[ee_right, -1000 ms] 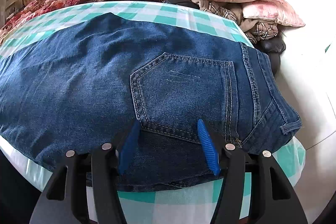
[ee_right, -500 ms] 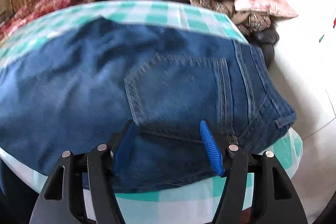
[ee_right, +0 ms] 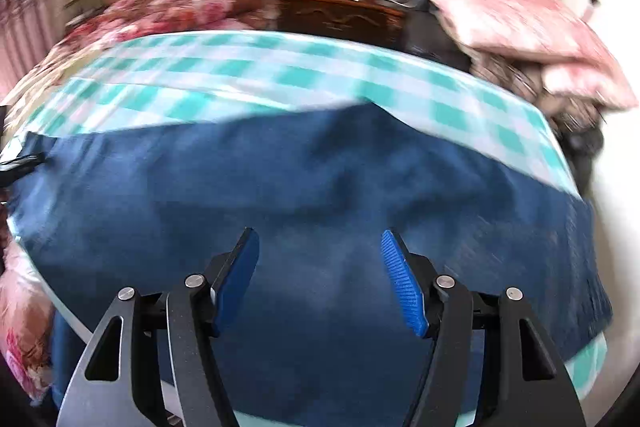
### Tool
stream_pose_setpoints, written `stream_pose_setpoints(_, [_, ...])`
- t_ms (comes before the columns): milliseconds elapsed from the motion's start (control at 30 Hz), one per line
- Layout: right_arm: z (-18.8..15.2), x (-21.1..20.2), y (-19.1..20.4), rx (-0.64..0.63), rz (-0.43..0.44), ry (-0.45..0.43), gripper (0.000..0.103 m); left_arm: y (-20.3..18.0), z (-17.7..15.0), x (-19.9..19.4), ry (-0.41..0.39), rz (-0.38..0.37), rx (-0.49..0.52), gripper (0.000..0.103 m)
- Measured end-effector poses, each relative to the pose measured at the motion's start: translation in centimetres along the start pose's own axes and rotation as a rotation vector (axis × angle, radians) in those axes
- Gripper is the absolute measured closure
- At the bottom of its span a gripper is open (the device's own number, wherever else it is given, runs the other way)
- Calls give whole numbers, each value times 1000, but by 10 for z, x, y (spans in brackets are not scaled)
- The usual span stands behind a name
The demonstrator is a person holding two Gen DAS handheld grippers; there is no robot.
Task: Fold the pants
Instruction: 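Bring the left tool to the folded jeans edge while the right tool nears the back pocket, then move the left tool to the jeans leg hems and position at the cuff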
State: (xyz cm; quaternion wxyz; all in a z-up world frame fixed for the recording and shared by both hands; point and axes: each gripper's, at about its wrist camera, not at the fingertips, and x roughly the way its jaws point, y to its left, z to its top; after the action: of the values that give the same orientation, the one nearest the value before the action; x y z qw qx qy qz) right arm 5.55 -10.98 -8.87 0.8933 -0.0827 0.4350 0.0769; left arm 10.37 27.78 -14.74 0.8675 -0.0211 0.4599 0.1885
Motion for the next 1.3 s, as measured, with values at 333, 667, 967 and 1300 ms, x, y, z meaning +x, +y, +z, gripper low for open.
stream_pose_setpoints(333, [70,55,108,-164,117,14,42,10,16,19,2,15,33,64])
stream_pose_setpoints(667, [67,111,109,-141,46,96,48,21,17,22,-6,0,39,47])
stream_pose_setpoints(967, [70,79,90,-82,80,27,47,43,22,9,-34,-35,2,45])
stream_pose_setpoints(1300, [-31,-21,-167,300,-212,10,43,136,24,21,30,-131,-60,46])
